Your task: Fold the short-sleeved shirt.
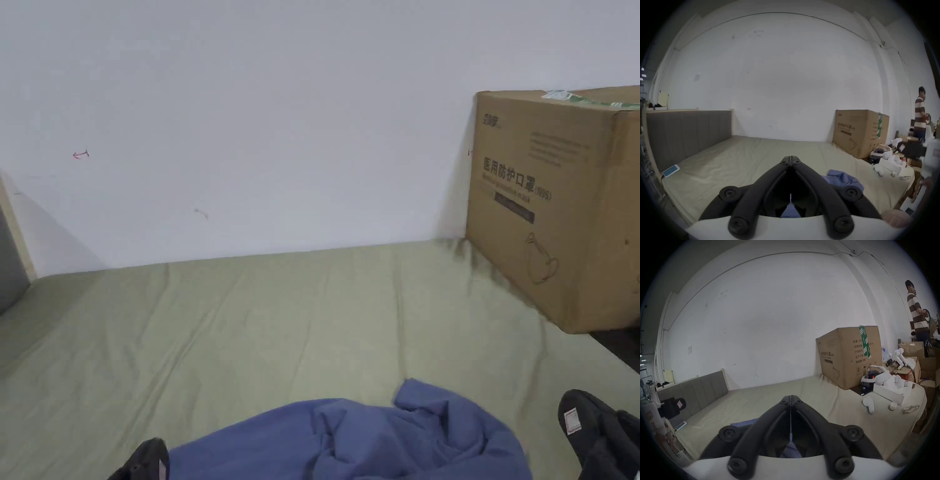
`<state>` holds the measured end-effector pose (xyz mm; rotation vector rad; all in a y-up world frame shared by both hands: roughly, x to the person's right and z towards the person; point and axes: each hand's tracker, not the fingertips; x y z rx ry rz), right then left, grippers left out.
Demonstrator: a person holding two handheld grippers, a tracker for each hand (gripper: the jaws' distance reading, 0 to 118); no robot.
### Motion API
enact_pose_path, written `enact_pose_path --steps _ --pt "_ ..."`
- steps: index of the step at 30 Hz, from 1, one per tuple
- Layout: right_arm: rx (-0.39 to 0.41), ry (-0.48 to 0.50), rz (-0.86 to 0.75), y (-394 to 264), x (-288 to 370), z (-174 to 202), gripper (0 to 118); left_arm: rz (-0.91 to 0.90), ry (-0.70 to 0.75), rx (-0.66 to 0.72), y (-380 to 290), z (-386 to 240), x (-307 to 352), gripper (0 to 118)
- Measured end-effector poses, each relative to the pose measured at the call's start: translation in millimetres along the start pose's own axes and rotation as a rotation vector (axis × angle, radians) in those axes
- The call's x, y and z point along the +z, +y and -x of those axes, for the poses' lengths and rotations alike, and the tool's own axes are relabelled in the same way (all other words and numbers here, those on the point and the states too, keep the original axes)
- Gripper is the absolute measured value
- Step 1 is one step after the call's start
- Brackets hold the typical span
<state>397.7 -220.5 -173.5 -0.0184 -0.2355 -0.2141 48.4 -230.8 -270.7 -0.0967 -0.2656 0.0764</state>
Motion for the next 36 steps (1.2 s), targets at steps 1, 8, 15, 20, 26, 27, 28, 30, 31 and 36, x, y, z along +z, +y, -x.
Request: enact_pose_path --steps 1,8,15,20,26,27,28,30,31,36 --pt "0.001 0.003 -0.007 0.6 0.5 1.8 0 -0.008 -0.045 0.026 -2.5 4.7 0.5 0" --pt "0.002 0.012 -0.001 3.0 -8.1 7.1 0 0.0 -0.075 0.007 3.4 12.9 -3.5 0" --pt "-0.011 0.023 0.07 0.6 -25.9 3.6 0 0.213 -0.06 0.059 25.4 46.5 -85.5 0" --pt "0.006 0.031 0.144 -10.3 -44.4 0.0 0 0.591 -0.038 0.088 0.3 91.3 -224.6 0" --pt "0.02 0.025 0.241 -30.0 -75.3 -6.9 0 0.854 -0.009 0.06 -68.7 115.7 -340.7 41" --pt "0.022 0.022 0.257 -32.9 -80.6 -7.9 0 0.875 0.0 0.062 -79.8 116.3 -351.8 79" --pt "0.022 0.019 0.273 -35.7 -86.0 -9.1 0 0.899 0.005 0.073 -92.3 116.1 -362.4 110" --pt "0.016 0.015 0.299 -41.4 -95.5 -12.8 0 0.867 -0.012 0.08 -107.4 115.7 -371.4 114" --pt "0.013 0.013 0.309 -43.1 -99.4 -13.9 0 0.872 -0.008 0.062 -114.9 115.7 -375.8 114" --pt "0.003 0.006 0.349 -48.7 -111.2 -14.2 0 0.87 0.017 -0.012 -147.5 110.3 -388.2 118"
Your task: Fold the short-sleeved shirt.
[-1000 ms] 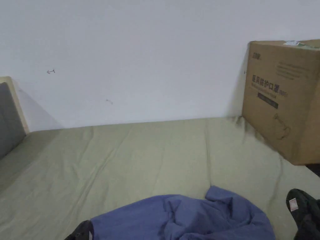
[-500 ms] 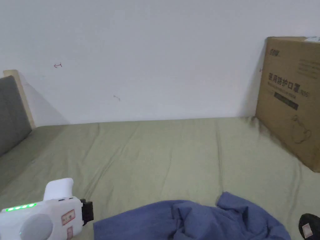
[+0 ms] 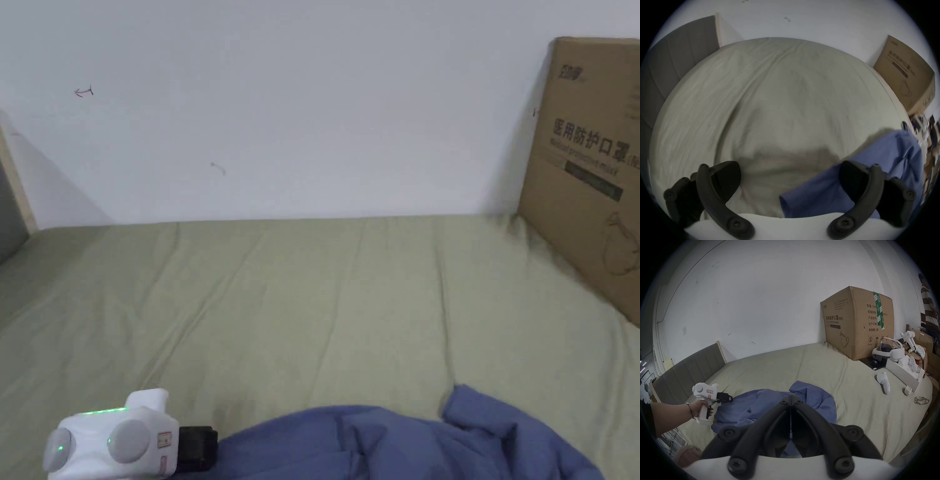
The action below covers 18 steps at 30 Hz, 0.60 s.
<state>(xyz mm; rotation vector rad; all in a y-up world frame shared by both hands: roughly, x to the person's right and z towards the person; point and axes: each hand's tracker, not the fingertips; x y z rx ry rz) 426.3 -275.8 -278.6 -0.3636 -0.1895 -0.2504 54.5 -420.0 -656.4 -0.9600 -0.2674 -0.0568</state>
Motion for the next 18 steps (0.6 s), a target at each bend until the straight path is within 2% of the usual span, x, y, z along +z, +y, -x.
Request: enact_pose_path --steps 1,2,3,4,5,6,7,8,10,13,14,16,17,18 --pt "0.001 0.0 0.004 -1.0 -0.8 0.5 0 -0.004 0.032 -0.049 -3.1 -8.3 1.3 118" --pt "0.003 -0.002 0.009 -1.7 -2.4 1.4 0 -0.013 0.067 -0.075 -5.8 -14.2 6.2 112" --pt "0.009 -0.003 0.012 -1.9 -3.9 2.1 0 -0.055 0.066 -0.07 -9.7 -19.8 16.4 99" --pt "0.015 -0.001 0.016 -1.3 -5.0 2.5 0 -0.086 0.048 -0.081 -10.0 -19.4 21.3 80" --pt "0.022 0.005 0.018 -1.0 -6.0 1.6 0 -0.14 0.064 -0.117 -17.2 -28.4 34.1 36" --pt "0.023 0.015 0.021 1.0 -7.7 0.1 0 -0.175 0.041 -0.152 -24.2 -36.5 43.8 0" --pt "0.013 0.03 0.026 4.5 -10.6 -2.6 0 -0.18 0.028 -0.18 -30.4 -43.3 49.4 1" --pt "-0.014 0.049 0.036 9.5 -15.8 -7.0 0 -0.179 -0.057 -0.178 -34.2 -43.6 55.6 1" --pt "-0.08 0.099 0.073 22.5 -31.5 -19.6 0 -0.18 -0.151 -0.124 -41.4 -49.7 68.9 1" --pt "-0.168 0.174 0.215 50.6 -80.8 -51.7 0 -0.277 -0.172 -0.111 -40.9 -52.1 103.7 1" --pt "-0.205 0.185 0.28 59.4 -102.9 -65.0 0 -0.309 -0.186 -0.113 -40.3 -51.6 115.4 1" --pt "-0.265 0.117 0.413 71.6 -145.5 -86.5 0 -0.339 -0.214 -0.112 -37.0 -46.4 130.6 1" --pt "-0.276 0.08 0.484 75.5 -169.6 -98.4 5 -0.354 -0.221 -0.11 -36.2 -43.7 137.4 1" --pt "-0.277 0.049 0.533 77.0 -189.7 -107.1 32 -0.357 -0.225 -0.112 -35.8 -41.6 142.2 1"
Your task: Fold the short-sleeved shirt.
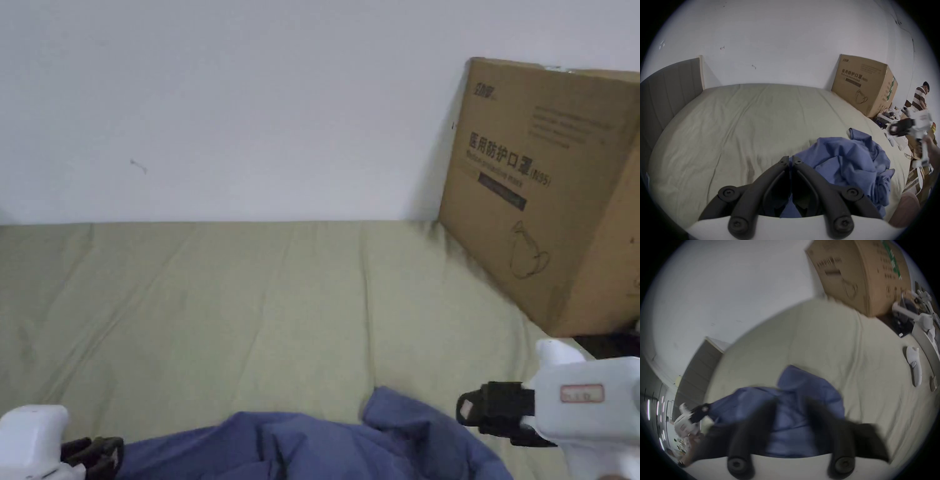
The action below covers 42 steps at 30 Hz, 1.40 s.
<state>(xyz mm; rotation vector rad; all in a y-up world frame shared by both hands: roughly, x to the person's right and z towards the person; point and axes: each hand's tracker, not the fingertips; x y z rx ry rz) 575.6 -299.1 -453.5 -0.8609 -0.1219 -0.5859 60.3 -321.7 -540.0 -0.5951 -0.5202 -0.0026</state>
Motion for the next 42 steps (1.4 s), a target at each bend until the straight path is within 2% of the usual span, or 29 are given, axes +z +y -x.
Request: enact_pose_path --steps 2,3,4,6,8,10,11,12,13,14,15,17,18,19,21,24,25,27,29,34,36,39,42 --pt "-0.032 -0.108 0.131 20.9 -39.8 -15.6 117 0.004 0.005 -0.005 3.7 4.1 4.1 1" --pt "-0.062 -0.183 0.119 25.9 -50.6 -24.5 117 0.004 0.012 -0.008 3.9 5.6 5.4 1" --pt "-0.025 -0.218 0.167 29.4 -66.6 -28.5 117 0.002 0.021 -0.007 3.8 8.2 7.1 1" --pt "-0.017 -0.269 0.21 32.8 -89.5 -35.7 117 0.007 0.032 0.005 2.9 16.6 6.9 1" --pt "-0.008 -0.269 0.278 28.8 -114.7 -39.0 114 0.022 0.05 0.013 0.6 23.2 4.5 1" --pt "0.03 -0.268 0.348 20.8 -126.8 -36.8 106 0.038 0.062 0.025 -3.9 34.4 1.1 1" --pt "0.107 -0.348 0.324 16.5 -119.6 -24.9 98 0.05 0.065 0.034 -5.5 37.9 -0.3 1" --pt "0.182 -0.366 0.293 14.0 -112.8 -17.0 87 0.059 0.066 0.04 -7.0 41.1 -1.2 1" --pt "0.223 -0.357 0.282 13.2 -106.5 -12.4 64 0.064 0.067 0.042 -8.1 43.7 -1.3 1" --pt "0.241 -0.34 0.261 13.1 -97.9 -10.6 14 0.067 0.07 0.039 -10.7 49.6 -0.5 1" --pt "0.218 -0.283 0.242 13.4 -88.9 -10.5 2 0.069 0.072 0.038 -10.5 51.6 1.3 1" --pt "0.129 -0.131 0.18 14.0 -60.3 -10.8 2 0.031 0.005 0.078 -5.3 53.1 13.8 1" --pt "0.123 -0.073 0.14 14.5 -43.7 -8.6 2 -0.01 -0.046 0.102 -0.1 47.0 28.6 1" --pt "0.164 -0.087 0.084 11.9 -22.8 -0.2 2 -0.048 -0.077 0.098 9.3 43.1 41.4 1" --pt "0.233 -0.107 -0.009 13.9 16.3 11.5 2 -0.109 -0.045 0.045 32.6 35.6 63.4 1" --pt "0.214 -0.069 -0.092 25.7 77.4 25.8 2 -0.187 -0.023 -0.001 71.5 30.4 100.0 1" --pt "0.202 -0.048 -0.108 30.8 100.3 31.5 2 -0.219 -0.018 0.018 86.0 31.3 111.5 1" --pt "0.228 -0.026 -0.176 35.3 141.4 46.0 2 -0.242 -0.028 0.048 109.0 41.7 127.2 1" --pt "0.269 -0.046 -0.258 42.4 183.8 64.5 2 -0.292 -0.022 0.048 134.2 39.8 145.7 1" --pt "0.304 -0.046 -0.375 78.3 262.8 104.9 2 -0.329 0.009 -0.014 194.2 26.6 176.4 1" --pt "0.333 -0.065 -0.431 98.2 286.9 117.5 2 -0.35 0.041 -0.049 218.0 18.5 184.5 1" --pt "0.345 -0.043 -0.484 126.7 320.9 136.9 2 -0.388 0.071 -0.086 255.8 11.0 190.6 1" --pt "0.378 -0.095 -0.572 156.0 343.7 161.2 2 -0.407 0.085 -0.103 295.0 -1.0 191.9 1"
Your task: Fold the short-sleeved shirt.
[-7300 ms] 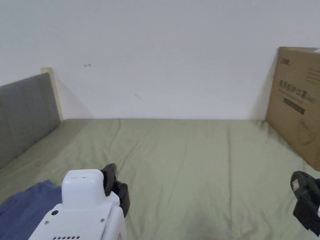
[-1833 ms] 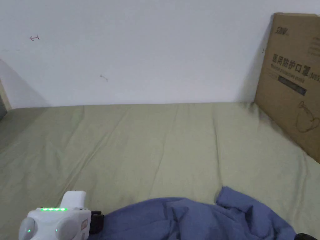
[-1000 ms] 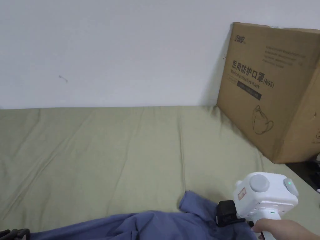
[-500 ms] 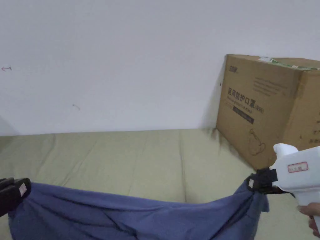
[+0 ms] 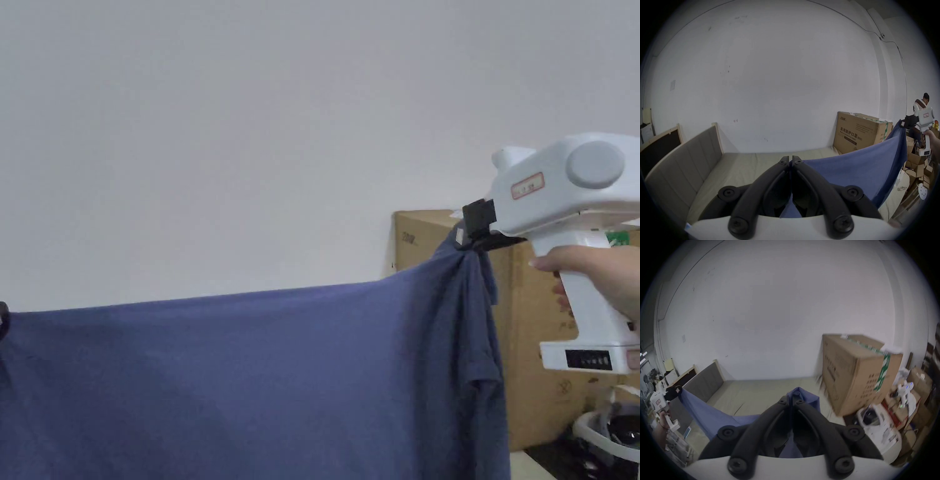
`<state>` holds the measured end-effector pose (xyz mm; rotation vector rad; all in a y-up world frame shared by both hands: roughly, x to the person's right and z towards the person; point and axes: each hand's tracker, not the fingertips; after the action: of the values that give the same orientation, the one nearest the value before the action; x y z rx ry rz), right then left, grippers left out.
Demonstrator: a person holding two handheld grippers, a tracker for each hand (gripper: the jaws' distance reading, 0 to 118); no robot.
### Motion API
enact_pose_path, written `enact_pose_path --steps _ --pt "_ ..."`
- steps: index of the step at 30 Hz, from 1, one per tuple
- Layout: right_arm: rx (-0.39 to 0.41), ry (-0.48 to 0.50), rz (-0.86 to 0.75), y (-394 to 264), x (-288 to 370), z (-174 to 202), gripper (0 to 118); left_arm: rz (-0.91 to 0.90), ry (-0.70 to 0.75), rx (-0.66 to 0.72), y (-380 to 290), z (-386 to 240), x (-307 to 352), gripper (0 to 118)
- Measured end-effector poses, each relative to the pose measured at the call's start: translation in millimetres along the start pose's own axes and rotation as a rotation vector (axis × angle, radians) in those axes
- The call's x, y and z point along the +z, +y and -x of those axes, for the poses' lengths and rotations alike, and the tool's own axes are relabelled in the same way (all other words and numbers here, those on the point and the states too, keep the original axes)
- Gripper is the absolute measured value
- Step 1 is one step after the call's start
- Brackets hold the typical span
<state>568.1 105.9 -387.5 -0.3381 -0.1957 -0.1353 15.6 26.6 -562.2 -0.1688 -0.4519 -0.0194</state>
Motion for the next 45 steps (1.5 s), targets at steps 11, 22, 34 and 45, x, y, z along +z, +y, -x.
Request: enact_pose_path --steps 11,22,34,45 --pt "0.057 -0.161 -0.146 114.0 -85.2 5.1 2 -0.058 0.077 0.058 87.6 -14.6 -101.4 1" --pt "0.121 -0.25 -0.211 128.8 -182.1 2.2 2 -0.117 0.153 -0.062 99.4 -18.9 -207.7 1" --pt "0.0 -0.175 0.358 -230.9 -306.3 -30.2 2 0.451 0.111 0.063 -231.0 -1.0 -240.6 1" --pt "0.053 -0.022 0.643 -432.8 -93.3 -73.3 2 0.674 -0.095 0.065 -362.4 -6.5 -7.7 1"
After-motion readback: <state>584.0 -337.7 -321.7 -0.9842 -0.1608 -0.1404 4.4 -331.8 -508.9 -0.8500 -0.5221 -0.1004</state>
